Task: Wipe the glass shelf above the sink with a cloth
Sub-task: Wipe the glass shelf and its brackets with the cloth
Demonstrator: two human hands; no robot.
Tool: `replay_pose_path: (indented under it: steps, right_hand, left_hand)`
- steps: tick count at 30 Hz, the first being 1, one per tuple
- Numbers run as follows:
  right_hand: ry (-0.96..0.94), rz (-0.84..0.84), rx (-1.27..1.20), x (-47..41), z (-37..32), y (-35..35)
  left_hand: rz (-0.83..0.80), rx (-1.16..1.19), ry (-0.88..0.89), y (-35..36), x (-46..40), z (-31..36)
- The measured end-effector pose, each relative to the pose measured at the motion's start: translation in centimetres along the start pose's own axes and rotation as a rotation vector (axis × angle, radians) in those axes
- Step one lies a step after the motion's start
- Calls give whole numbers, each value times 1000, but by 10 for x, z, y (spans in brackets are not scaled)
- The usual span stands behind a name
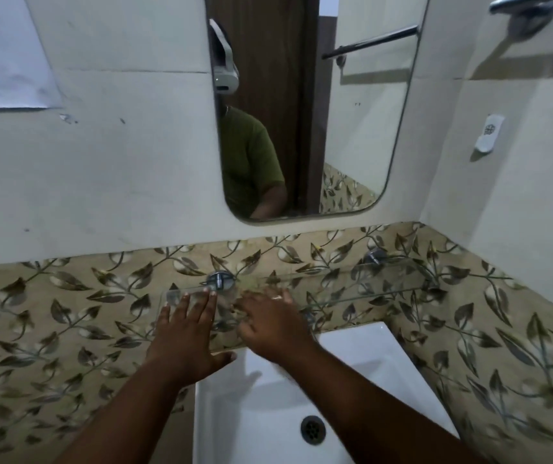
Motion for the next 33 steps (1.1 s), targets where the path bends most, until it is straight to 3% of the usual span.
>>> replay_pose_path:
  steps: [3, 6, 10, 13, 17, 20, 26, 30, 33]
  right_hand:
    - [38, 23, 162, -11, 30, -3]
    - [74, -46, 229, -29, 24, 9]
    - [-109, -69, 304, -21, 8, 19]
    - [-232, -50, 379, -3, 36, 10]
    - [-66, -141, 370, -23, 83, -10]
    - [-21, -197, 341, -35, 72, -6]
    - [-282, -150, 342, -2, 89, -12]
    - [-103, -197, 309, -4, 152, -44]
    - [1, -180, 355, -22, 153, -43]
  left_hand:
    - [-73, -34, -17, -2, 0, -1]
    - [-47, -11, -19, 1, 3, 0]
    - [-27, -11, -8, 4, 4, -2]
    - [-25, -13, -4, 5, 4, -4]
    - [26, -7, 1, 5, 4, -4]
    - [61, 5, -1, 7, 5, -3]
    - [54, -18, 11, 11, 4, -8]
    - [90, -37, 13, 16, 3, -9]
    - [84, -54, 19, 18, 4, -9]
Point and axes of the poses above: each hand's wrist, its own x-axis away from the middle knuckle, its own y-axis out of the palm, z = x × y, the point moved 4 cm from there along -x, towards the middle knuckle, and after that the axes turned 11 degrees about y, right-handed, at the moved point
